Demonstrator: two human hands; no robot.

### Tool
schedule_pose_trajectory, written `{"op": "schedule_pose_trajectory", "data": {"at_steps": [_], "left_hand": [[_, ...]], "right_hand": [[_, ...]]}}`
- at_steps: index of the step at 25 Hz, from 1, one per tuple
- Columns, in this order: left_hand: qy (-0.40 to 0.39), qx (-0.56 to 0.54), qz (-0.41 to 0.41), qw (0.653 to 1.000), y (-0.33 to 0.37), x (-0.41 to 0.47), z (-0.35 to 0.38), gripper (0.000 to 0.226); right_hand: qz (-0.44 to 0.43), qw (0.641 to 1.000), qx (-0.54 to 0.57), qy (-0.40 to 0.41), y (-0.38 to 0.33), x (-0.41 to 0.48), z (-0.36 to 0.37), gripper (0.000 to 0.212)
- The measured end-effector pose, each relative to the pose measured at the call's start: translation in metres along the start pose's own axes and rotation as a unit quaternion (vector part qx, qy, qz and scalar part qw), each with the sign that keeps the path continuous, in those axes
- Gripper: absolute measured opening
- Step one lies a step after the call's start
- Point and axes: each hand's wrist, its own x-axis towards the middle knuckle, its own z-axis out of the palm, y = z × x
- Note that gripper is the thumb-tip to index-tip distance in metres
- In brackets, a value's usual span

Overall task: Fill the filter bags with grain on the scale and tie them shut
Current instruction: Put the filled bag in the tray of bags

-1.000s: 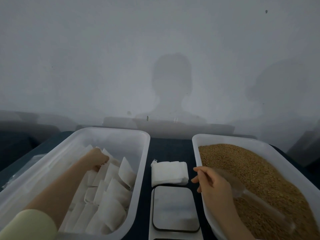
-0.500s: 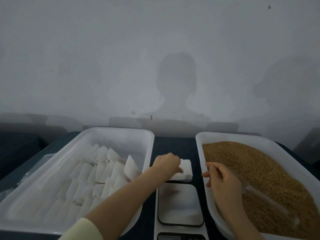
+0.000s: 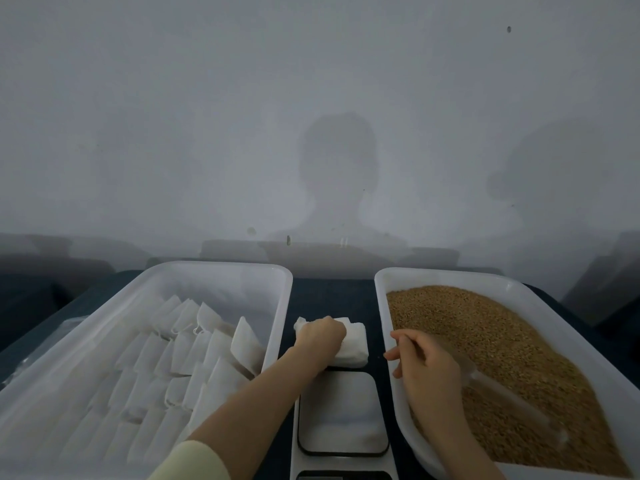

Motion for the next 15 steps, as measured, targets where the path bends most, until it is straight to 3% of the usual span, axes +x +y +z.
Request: {"op": "schedule_pose_trajectory", "data": {"at_steps": [2,4,5,6,8,10,12,15], "left_hand": [[0.119,-0.168,-0.001,0.979,-0.004,-0.019,-0.007,0.017],[0.234,-0.348,-0.014,0.908,-0.013,-0.042,-0.02,0.014],[0.255,-0.435,-0.024,0.863,-0.016,-0.055,-0.025,0.015],[0.24,-0.526,-0.024,0.815,-0.018,-0.065,-0.026,0.015],[0.135,-0.697,0.028,0.703,-0.02,-0.086,-0.021,0.021],[0.025,-0.779,0.101,0.619,-0.026,-0.105,-0.009,0.029],[-0.031,-0.778,0.151,0.609,-0.032,-0.117,-0.003,0.033],[-0.021,-0.768,0.142,0.625,-0.031,-0.118,-0.003,0.034]], "right_hand": [[0.002,1.0,-0.01,-0.005,0.0,0.0,0.0,0.017],[0.004,1.0,-0.007,-0.007,-0.001,0.0,0.0,0.016],[0.003,1.0,-0.001,-0.009,-0.003,-0.001,-0.001,0.016],[0.002,1.0,0.007,-0.017,-0.005,-0.001,-0.001,0.017],[-0.003,0.998,0.016,-0.064,-0.011,-0.004,-0.001,0.016],[-0.005,0.989,0.011,-0.145,-0.019,-0.008,0.002,0.012],[-0.018,0.979,0.012,-0.204,-0.023,-0.011,0.002,0.011],[-0.005,0.981,0.056,-0.186,-0.02,-0.009,-0.004,0.011]]}}
